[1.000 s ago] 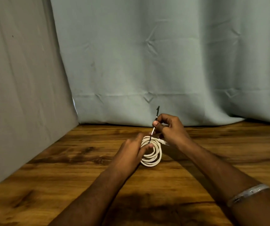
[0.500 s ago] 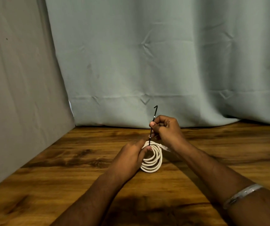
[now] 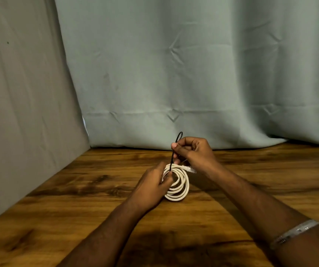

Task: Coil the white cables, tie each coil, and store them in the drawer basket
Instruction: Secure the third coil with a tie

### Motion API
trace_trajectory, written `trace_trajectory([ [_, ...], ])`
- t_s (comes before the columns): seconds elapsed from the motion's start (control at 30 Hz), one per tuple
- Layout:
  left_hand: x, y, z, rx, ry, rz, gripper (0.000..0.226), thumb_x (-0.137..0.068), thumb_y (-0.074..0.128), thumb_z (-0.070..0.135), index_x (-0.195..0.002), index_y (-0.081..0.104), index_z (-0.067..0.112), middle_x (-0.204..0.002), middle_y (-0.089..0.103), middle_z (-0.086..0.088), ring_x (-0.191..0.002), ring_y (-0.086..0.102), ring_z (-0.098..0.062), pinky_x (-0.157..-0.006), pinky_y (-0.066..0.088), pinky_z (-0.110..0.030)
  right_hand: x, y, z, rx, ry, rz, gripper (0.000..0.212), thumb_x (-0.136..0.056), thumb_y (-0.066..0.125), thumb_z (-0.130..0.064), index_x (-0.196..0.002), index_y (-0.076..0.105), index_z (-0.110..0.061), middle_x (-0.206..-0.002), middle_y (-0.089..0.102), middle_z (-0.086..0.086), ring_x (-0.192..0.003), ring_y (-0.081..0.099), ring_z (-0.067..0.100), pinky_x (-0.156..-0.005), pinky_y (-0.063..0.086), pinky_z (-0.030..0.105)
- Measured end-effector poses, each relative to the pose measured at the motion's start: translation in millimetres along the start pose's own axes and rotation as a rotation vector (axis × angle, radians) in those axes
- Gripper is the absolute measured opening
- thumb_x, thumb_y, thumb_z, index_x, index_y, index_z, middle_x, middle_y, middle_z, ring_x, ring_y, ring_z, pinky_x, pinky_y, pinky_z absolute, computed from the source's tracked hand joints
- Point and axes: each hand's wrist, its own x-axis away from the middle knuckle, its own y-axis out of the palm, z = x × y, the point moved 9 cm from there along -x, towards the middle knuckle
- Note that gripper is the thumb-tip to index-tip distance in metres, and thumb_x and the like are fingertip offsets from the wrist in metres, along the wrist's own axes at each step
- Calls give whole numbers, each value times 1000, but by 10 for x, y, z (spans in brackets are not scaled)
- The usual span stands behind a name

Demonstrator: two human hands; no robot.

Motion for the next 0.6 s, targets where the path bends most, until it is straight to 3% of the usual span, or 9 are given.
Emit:
trace_trajectory([
  [0.23,0,-20,-19,-62,-30,25,6,-99,51,27,-95,55,25,-87,66,6,-78,63,-10,-67,52,-37,7,-1,-23,15,-22,-9,15,-94,73,-11,-94,70,4,-69,72,8,-55,68,17,-50,53,21],
  [0.37,-17,-57,-37,-81,-17,70,6,-99,53,30,-100,58,26,-90,69,8,-82,65,-6,-73,55,-41,-14,5,-14,75,-42,-24,7,-88,79,-6,-87,73,-2,-70,73,9,-58,68,15,-56,56,24],
  [0.47,-16,-78,-52,-33,-17,89,11,-100,54,30,-109,59,27,-97,72,9,-88,67,-4,-78,56,-42,-28,-7,8,97,-66,-2,7,-86,80,-5,-85,74,-7,-77,76,16,-65,70,18,-68,59,33],
  [0.6,-2,-41,-65,-38,-38,62,18,-98,48,33,-111,57,24,-97,71,5,-89,68,-11,-79,55,-48,-28,8,61,120,-54,9,7,-88,80,-11,-83,75,-10,-78,77,14,-69,71,17,-71,58,34],
])
